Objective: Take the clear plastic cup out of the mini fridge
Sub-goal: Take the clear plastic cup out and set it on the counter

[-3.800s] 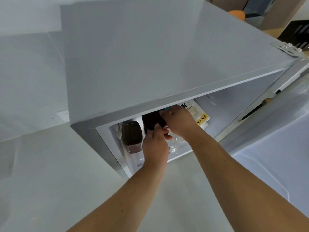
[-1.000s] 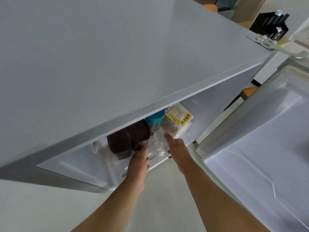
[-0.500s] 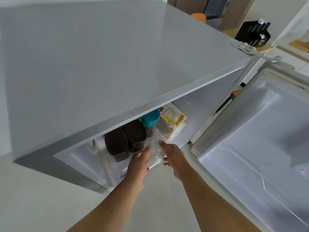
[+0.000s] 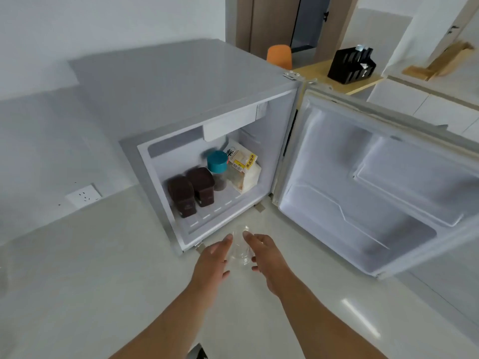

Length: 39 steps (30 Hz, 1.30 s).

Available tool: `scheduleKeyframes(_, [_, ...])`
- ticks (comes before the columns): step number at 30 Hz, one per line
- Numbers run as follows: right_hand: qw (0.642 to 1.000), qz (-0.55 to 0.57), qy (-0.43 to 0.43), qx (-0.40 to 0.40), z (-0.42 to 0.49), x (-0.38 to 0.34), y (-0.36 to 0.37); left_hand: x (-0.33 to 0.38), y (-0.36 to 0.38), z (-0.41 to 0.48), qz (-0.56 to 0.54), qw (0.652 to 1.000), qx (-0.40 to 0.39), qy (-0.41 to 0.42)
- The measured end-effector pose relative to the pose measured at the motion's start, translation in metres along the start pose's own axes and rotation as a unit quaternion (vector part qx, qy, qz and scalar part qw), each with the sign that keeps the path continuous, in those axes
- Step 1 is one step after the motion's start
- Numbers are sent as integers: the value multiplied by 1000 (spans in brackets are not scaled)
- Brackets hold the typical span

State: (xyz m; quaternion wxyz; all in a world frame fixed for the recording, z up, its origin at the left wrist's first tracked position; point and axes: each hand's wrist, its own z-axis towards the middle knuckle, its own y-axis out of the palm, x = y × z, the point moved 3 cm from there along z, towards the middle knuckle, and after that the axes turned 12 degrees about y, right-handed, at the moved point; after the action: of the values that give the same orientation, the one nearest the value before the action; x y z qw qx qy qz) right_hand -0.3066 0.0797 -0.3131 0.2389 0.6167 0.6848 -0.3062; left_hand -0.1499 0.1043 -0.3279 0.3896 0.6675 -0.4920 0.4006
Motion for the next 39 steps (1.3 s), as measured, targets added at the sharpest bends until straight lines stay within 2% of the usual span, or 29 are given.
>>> scheduleKeyframes(6, [999, -6, 2, -34, -54, 49, 25, -19, -35, -73, 8, 999, 36, -20])
scheduleKeyframes(12, [998, -18, 4, -54, -69, 59, 79, -20, -93, -89, 2, 997, 69, -25])
scheduleKeyframes(28, [997, -16, 60, -54, 32, 25, 267, -15, -255, 35, 8, 996, 79, -46])
scheduleKeyframes(39, [996, -32, 81, -29, 77, 30, 299, -38, -285, 85, 36, 993, 69, -91])
